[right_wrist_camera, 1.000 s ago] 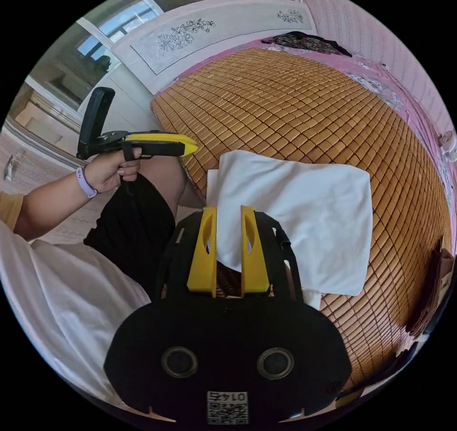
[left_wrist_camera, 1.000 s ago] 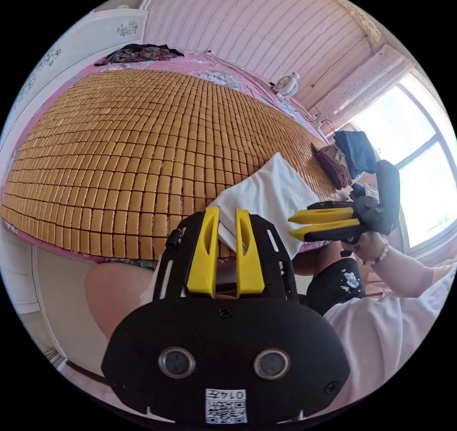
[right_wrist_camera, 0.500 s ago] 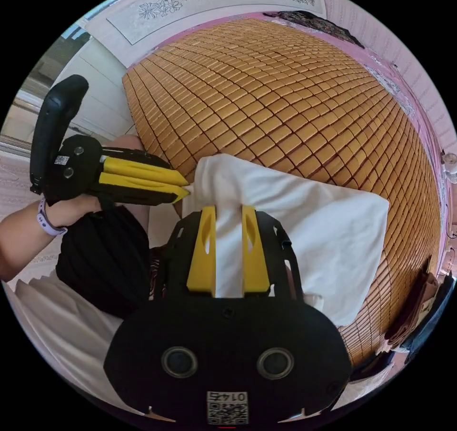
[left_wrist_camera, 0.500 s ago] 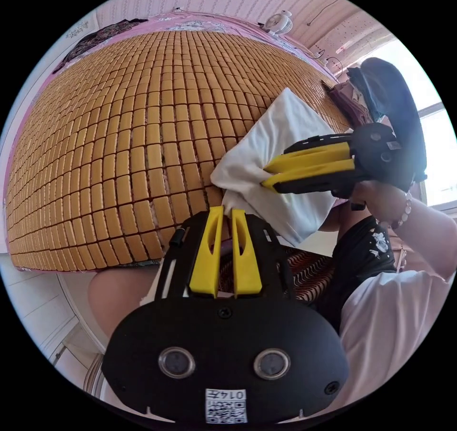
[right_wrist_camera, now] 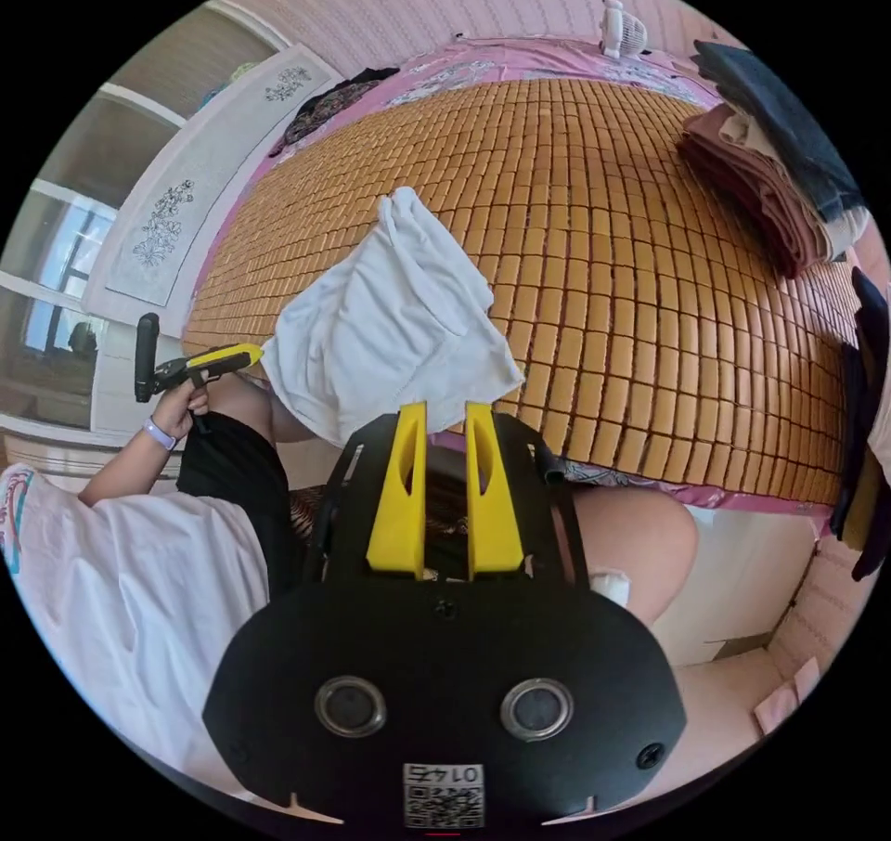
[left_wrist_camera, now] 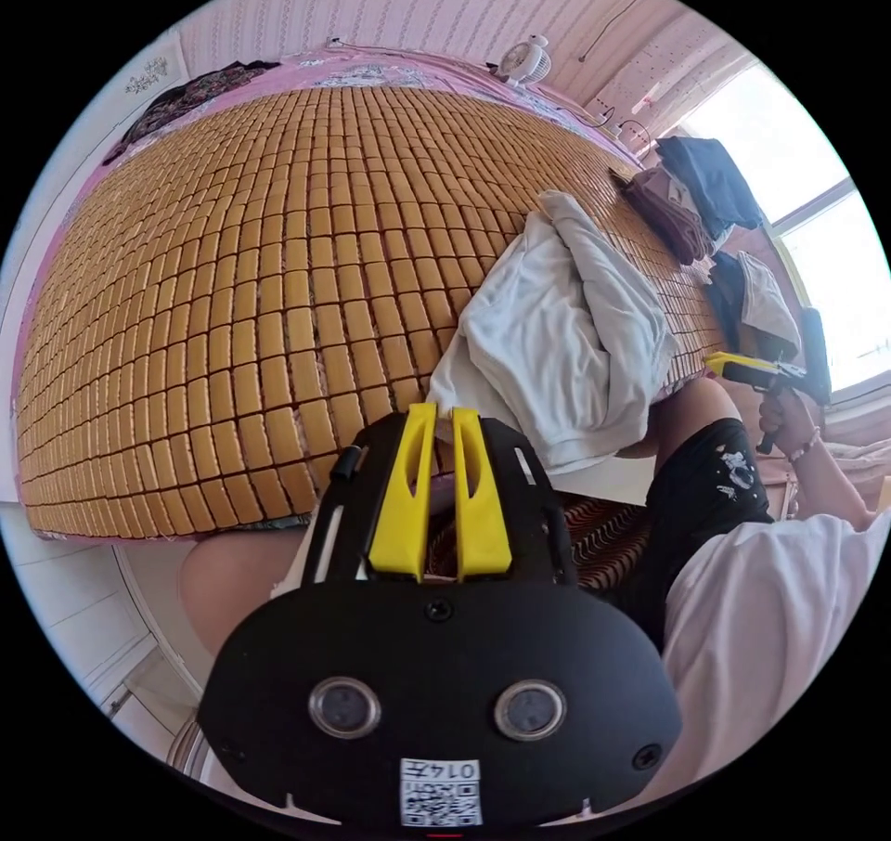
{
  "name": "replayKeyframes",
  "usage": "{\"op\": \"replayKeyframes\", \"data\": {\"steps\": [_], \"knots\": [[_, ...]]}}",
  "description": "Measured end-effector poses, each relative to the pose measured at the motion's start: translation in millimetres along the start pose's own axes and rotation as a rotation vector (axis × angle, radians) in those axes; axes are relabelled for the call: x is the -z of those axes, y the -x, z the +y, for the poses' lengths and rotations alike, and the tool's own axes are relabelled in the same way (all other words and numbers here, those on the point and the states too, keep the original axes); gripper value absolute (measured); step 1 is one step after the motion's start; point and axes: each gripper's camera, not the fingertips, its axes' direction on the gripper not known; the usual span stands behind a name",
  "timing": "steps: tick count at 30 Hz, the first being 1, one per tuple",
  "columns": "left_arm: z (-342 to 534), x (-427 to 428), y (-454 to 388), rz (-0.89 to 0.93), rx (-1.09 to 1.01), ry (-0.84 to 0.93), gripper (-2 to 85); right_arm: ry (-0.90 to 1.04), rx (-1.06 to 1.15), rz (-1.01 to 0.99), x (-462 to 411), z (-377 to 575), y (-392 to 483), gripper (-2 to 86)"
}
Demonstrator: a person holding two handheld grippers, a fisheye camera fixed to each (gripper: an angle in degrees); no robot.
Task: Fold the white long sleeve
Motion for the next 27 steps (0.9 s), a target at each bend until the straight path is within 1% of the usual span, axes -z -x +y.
{"op": "replayKeyframes", "data": {"steps": [5, 9, 12, 13, 14, 15, 18, 20, 22, 23, 24, 25, 27], "knots": [[10, 7, 16, -0.022, 0.015, -0.025, 7.7, -0.037, -0.029, 0.024, -5, 6, -5, 10.9], [15, 8, 23, -0.004, 0.001, -0.028, 9.0, 0.004, -0.014, 0.123, -29, -4, -3, 11.5], [21, 7, 25, -0.034, -0.032, -0.022, 10.3, 0.087, 0.002, 0.216, -53, -3, -5, 9.2], [24, 4, 28, -0.042, -0.04, -0.004, 10.4, 0.069, 0.009, 0.277, -54, 2, -4, 7.0], [27, -2, 30, -0.042, -0.047, 0.03, 10.4, 0.061, 0.025, 0.288, -54, 6, -3, 5.5], [29, -4, 31, -0.041, -0.051, 0.05, 10.0, 0.069, 0.056, 0.261, -55, 13, -2, 2.4], [40, -7, 35, -0.106, -0.05, 0.065, 5.4, 0.076, 0.07, 0.24, -54, 34, -7, 0.9], [45, -8, 43, -0.033, -0.052, 0.105, 0.7, 0.053, 0.057, 0.192, -46, 48, -14, 0.5], [51, -4, 50, -0.017, -0.035, 0.106, -0.3, -0.018, 0.024, 0.067, -23, 68, -27, 0.3], [57, 3, 54, -0.002, -0.034, 0.078, -0.6, -0.046, 0.015, 0.027, -16, 73, -31, 0.3], [60, 8, 56, 0.016, -0.036, 0.054, -0.7, -0.108, 0.004, -0.061, 1, 82, -39, 0.4], [65, 24, 60, 0.069, -0.04, -0.008, -0.8, -0.176, -0.001, -0.14, 21, 91, -47, 0.4], [73, 54, 69, 0.145, -0.034, -0.131, -0.9, -0.276, 0.013, -0.222, 52, 103, -56, 0.5]]}}
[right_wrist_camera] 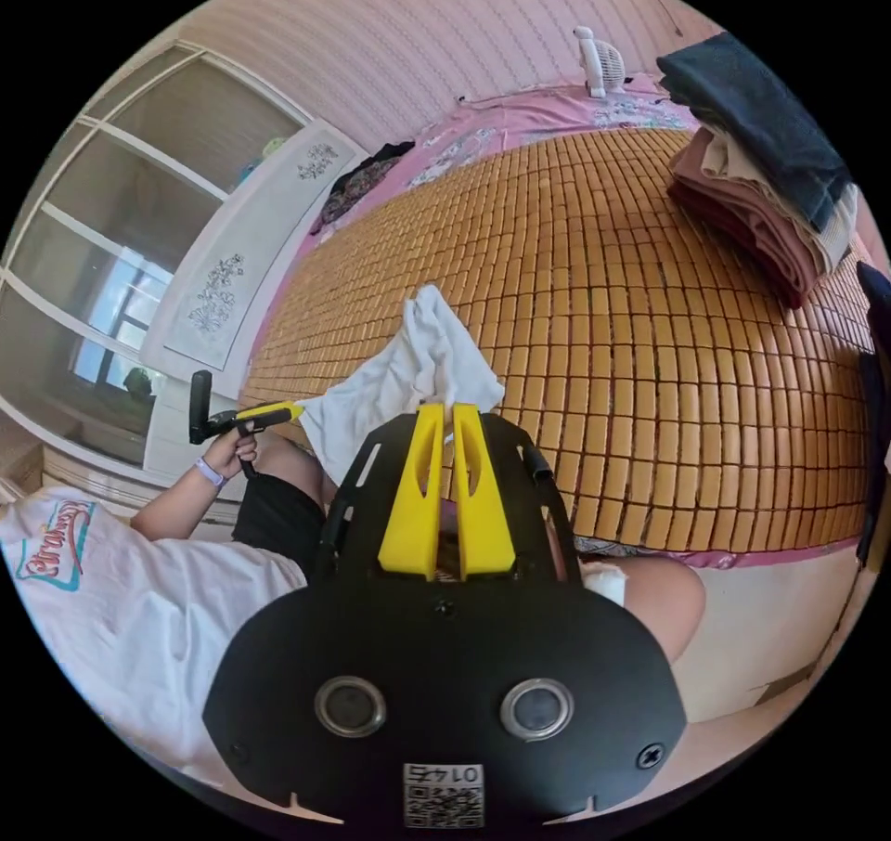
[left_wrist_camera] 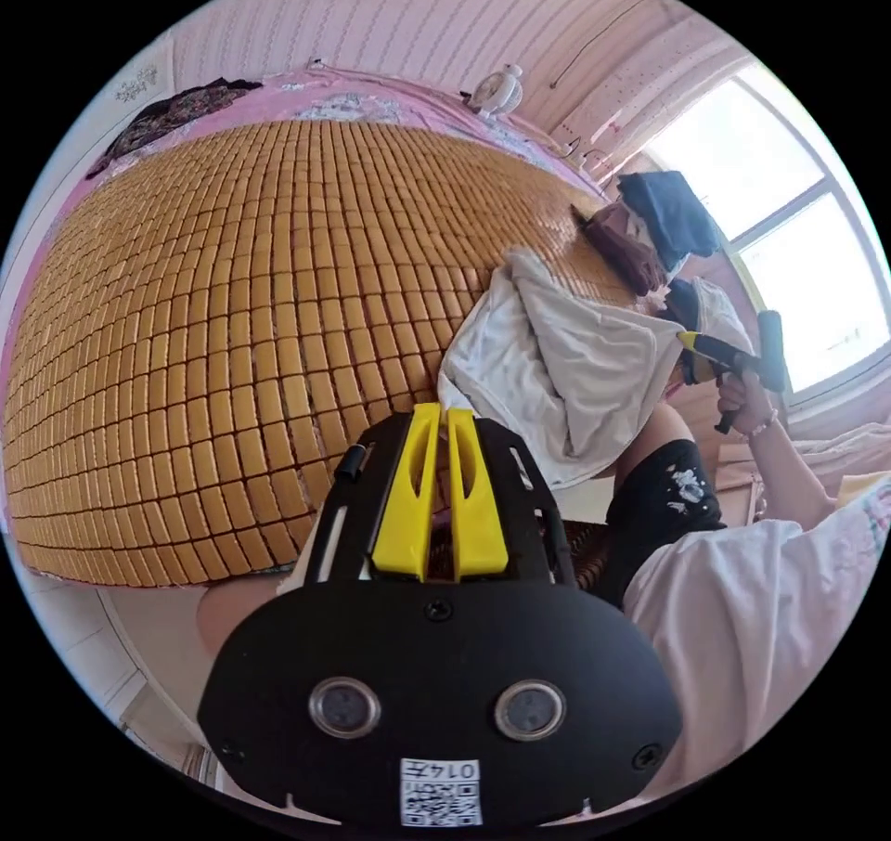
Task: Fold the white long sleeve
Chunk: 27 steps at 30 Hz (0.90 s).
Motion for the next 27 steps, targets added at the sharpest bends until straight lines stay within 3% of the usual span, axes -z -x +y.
{"op": "replayKeyframes", "data": {"steps": [4, 9, 11, 15, 21, 27], "knots": [[2, 86, 4, 0.121, -0.036, -0.267, -1.0, -0.233, 0.097, -0.085, 87, -2, 12, 0.6], [10, 206, -10, 0.12, -0.153, -0.596, -1.0, -0.425, 0.262, -0.064, 181, -7, 46, 0.7], [25, 272, -16, 0.147, -0.18, -0.802, -1.0, -0.504, 0.327, -0.077, 214, -5, 62, 0.7], [50, 352, -40, 0.102, -0.25, -0.963, -1.0, -0.702, 0.456, -0.184, 287, 5, 102, 0.6], [116, 440, -95, -0.029, -0.405, -1.197, -1.0, -0.976, 0.61, -0.131, 358, 55, 163, 0.5], [170, 486, -119, -0.027, -0.456, -1.355, -1.0, -1.022, 0.703, -0.081, 411, 90, 204, 0.6]]}}
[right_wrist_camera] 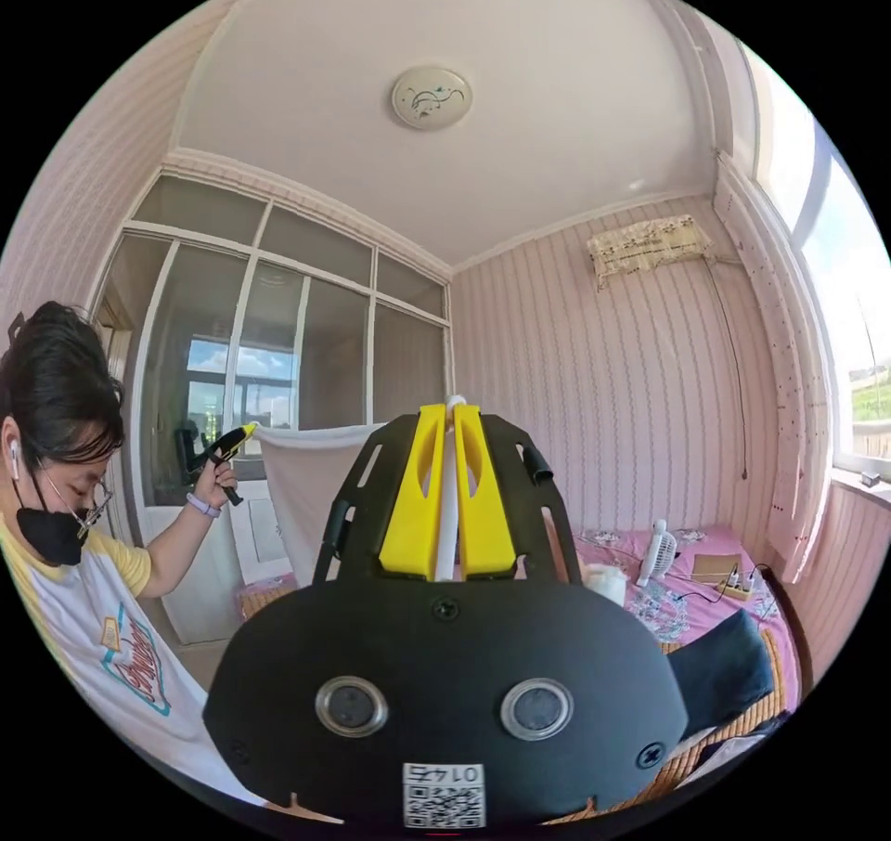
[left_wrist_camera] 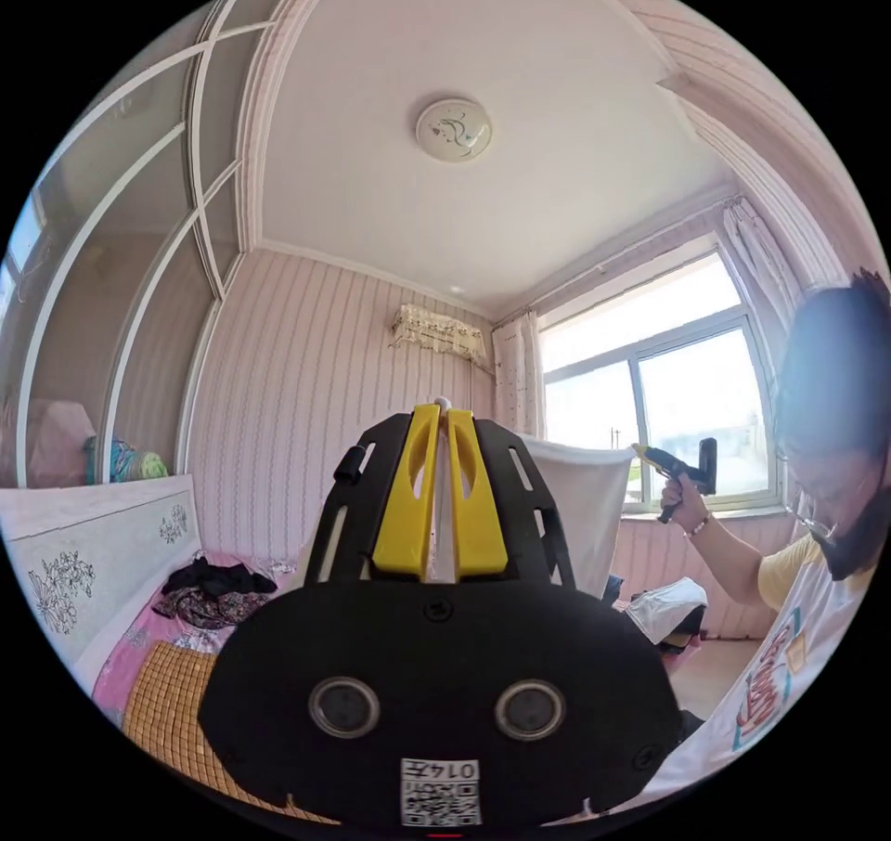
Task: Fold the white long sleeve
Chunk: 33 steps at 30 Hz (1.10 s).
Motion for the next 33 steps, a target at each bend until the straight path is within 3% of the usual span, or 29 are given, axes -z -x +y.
{"op": "replayKeyframes", "data": {"steps": [5, 8, 11, 16, 19, 21, 25, 28, 33], "knots": [[-50, 49, -19, -0.018, -0.089, -0.239, -1.0, -0.166, 0.149, -0.07, 40, -53, 47, 0.6], [-65, 49, -20, -0.094, -0.155, -0.261, -1.0, -0.191, 0.192, -0.085, 43, -78, 60, 0.6], [-52, 16, 5, -0.096, -0.096, -0.111, -1.0, -0.039, 0.168, 0.001, 0, -80, 47, 0.6], [38, -69, 73, -0.214, 0.111, 0.305, -1.0, 0.582, -0.01, 0.145, -163, 22, -36, 0.6], [93, -102, 108, -0.242, 0.275, 0.399, -1.0, 0.707, -0.218, 0.173, -221, 88, -84, 0.6], [96, -116, 112, -0.251, 0.268, 0.363, -1.0, 0.652, -0.233, 0.221, -238, 81, -97, 0.5], [35, -146, 97, -0.272, 0.062, 0.217, -1.0, 0.238, -0.15, 0.183, -238, -12, -96, 0.6], [10, -151, 87, -0.242, -0.017, 0.106, -1.0, 0.054, -0.124, 0.124, -236, -38, -95, 0.6], [59, -160, 104, -0.222, 0.003, 0.179, -1.0, 0.098, -0.074, 0.039, -256, 11, -98, 0.7]]}}
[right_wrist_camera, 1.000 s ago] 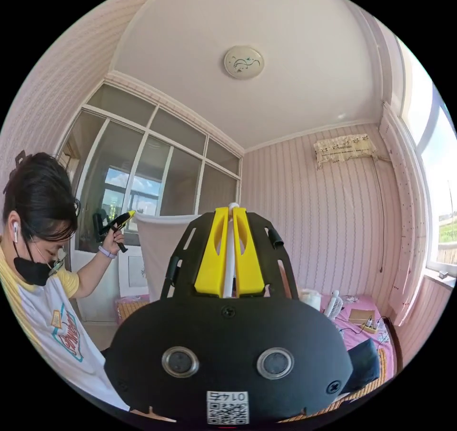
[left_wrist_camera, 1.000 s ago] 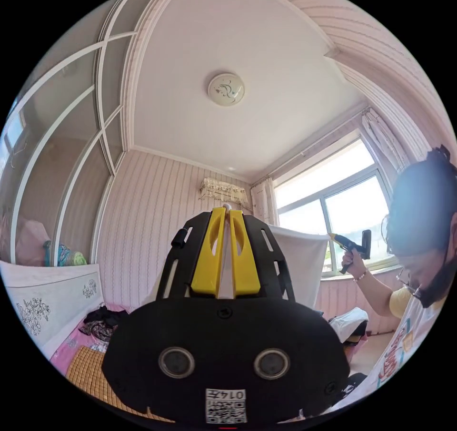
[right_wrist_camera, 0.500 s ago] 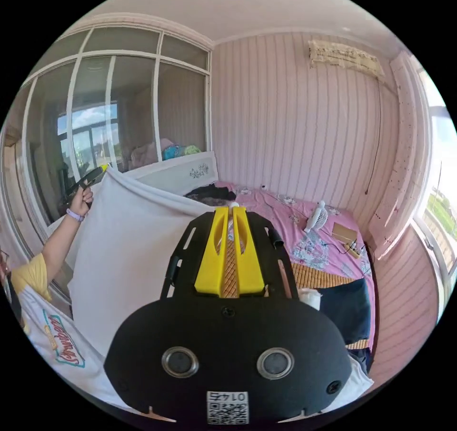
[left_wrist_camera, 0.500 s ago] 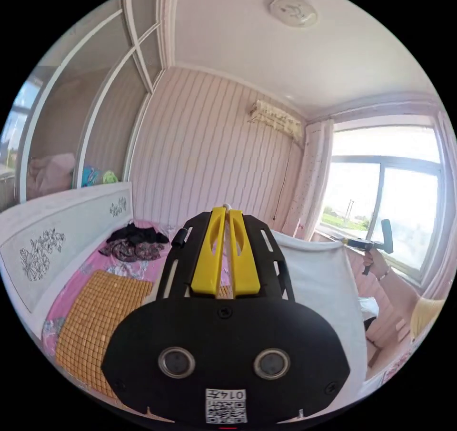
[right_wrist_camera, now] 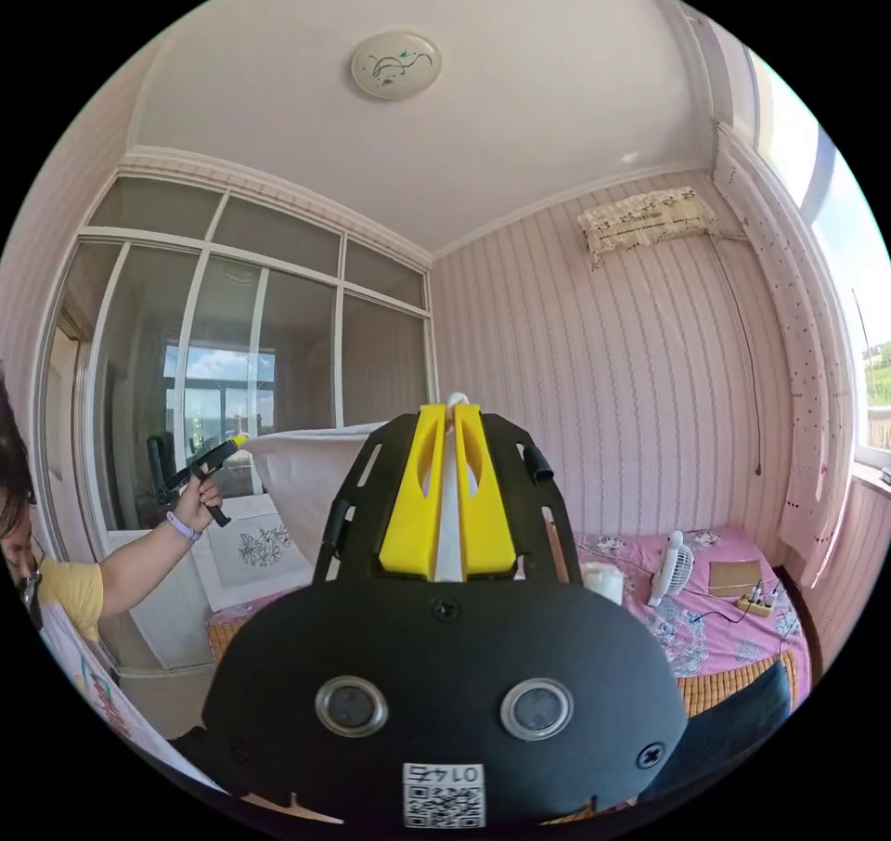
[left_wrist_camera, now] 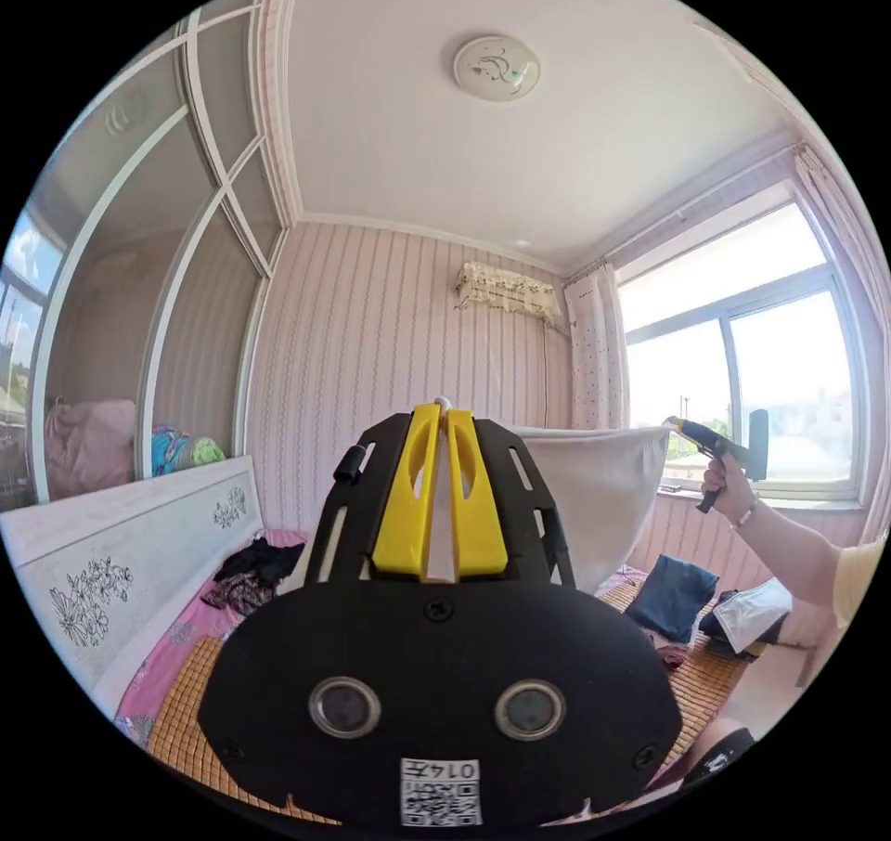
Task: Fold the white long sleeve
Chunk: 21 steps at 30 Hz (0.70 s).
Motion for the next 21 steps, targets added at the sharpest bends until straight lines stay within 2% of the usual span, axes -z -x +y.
{"op": "replayKeyframes", "data": {"steps": [3, 9, 11, 13, 16, 21], "knots": [[64, -15, 22, 0.021, 0.082, 0.126, -1.0, 0.134, -0.016, -0.003, -19, 66, -12, 0.7], [246, -38, 49, 0.039, 0.238, 0.607, -1.0, 0.535, -0.166, 0.04, -46, 246, -38, 0.8], [319, -47, 60, 0.064, 0.37, 0.767, -1.0, 0.671, -0.271, 0.055, -57, 302, -48, 0.8], [368, -51, 69, 0.07, 0.502, 0.851, -1.0, 0.824, -0.451, 0.044, -72, 369, -62, 0.8], [429, -56, 78, 0.052, 0.664, 0.974, -0.9, 0.923, -0.624, 0.065, -83, 427, -70, 0.8], [475, -61, 75, 0.001, 0.681, 1.145, -0.9, 1.1, -0.659, 0.07, -104, 469, -62, 0.9]]}}
